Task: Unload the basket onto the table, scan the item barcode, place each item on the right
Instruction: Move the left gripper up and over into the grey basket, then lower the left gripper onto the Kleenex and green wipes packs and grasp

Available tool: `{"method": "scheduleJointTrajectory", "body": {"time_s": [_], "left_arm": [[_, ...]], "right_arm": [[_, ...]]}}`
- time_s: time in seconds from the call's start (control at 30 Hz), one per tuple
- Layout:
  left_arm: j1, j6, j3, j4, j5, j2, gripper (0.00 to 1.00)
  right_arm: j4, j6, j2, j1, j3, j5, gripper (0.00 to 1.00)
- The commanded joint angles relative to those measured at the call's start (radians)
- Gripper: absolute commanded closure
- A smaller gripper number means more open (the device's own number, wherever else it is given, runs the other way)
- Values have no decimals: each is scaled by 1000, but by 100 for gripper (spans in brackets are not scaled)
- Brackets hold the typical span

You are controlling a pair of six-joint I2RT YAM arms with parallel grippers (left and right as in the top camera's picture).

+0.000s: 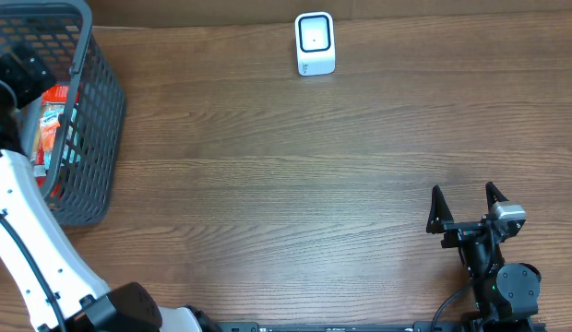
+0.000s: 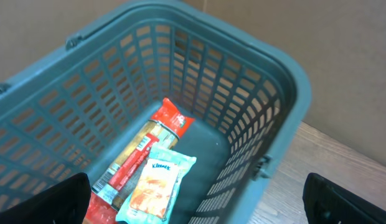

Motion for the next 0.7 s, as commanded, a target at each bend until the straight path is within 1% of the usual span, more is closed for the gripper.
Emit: {"method": "scheduleJointTrajectory", "body": {"time_s": [0.0,0.13,0.37,0.47,0.67], "left_arm": [[55,-36,16,14,153,27,0],[90,-36,16,22,227,43,0],[101,-35,16,20,230,64,0],[101,-31,16,19,211,68,0],[101,-24,13,-6,113,91,0]], "right_arm": [[6,-4,-9,-3,-11,-2,0],[6,-4,-9,-3,-11,-2,0],[6,-4,-9,-3,-11,-2,0],[6,-4,-9,-3,-11,-2,0],[6,-4,-9,-3,-11,-2,0]]}}
